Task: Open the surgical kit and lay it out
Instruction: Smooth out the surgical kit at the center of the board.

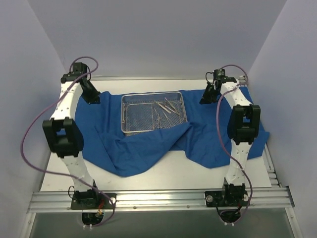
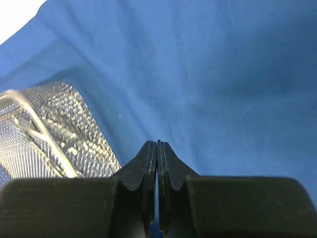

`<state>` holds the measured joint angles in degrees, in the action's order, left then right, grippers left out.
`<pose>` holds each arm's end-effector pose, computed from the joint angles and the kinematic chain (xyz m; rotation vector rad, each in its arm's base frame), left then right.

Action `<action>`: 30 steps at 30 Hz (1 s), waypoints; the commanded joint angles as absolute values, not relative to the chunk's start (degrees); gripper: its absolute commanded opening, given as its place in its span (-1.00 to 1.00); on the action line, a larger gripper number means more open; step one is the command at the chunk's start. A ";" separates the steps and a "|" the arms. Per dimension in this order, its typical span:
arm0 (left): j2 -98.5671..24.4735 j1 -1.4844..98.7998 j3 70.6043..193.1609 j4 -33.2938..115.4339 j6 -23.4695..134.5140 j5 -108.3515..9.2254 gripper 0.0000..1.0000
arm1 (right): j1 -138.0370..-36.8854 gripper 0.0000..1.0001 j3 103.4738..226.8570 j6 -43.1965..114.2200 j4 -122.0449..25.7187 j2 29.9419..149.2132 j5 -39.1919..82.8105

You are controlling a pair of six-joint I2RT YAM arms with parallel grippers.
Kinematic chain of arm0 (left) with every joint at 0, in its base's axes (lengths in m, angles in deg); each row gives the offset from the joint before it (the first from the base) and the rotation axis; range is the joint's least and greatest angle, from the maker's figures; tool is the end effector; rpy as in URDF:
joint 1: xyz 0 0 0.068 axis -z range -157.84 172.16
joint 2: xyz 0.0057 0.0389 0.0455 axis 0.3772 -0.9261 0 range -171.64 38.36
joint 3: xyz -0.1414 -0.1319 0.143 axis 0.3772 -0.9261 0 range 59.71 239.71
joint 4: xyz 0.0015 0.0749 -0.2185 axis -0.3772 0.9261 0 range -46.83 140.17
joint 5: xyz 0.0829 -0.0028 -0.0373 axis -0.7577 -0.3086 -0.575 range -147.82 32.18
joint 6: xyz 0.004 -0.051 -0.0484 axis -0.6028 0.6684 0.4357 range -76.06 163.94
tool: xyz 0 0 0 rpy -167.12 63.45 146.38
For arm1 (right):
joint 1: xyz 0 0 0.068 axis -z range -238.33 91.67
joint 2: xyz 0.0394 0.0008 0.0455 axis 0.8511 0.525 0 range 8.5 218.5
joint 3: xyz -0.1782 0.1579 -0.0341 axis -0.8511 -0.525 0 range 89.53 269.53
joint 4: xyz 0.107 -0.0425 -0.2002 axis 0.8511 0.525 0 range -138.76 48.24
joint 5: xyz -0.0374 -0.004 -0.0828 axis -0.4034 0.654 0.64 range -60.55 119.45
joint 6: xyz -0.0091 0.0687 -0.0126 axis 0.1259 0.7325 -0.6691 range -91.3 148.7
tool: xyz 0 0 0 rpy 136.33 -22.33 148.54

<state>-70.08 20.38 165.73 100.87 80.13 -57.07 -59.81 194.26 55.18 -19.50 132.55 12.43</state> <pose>0.3727 0.0108 0.2690 -0.8538 2.4963 -0.2249 0.4539 0.0286 0.1941 0.3948 2.4203 0.5791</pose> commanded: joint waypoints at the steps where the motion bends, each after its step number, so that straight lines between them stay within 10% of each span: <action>1: -78.51 18.82 171.41 108.28 80.06 -59.84 -0.95 | -59.92 -1.00 197.81 54.71 -20.45 134.44 11.17; 30: -115.62 12.84 202.34 113.75 79.98 -50.27 -0.84 | -53.06 -1.00 192.35 61.22 -27.85 148.50 11.34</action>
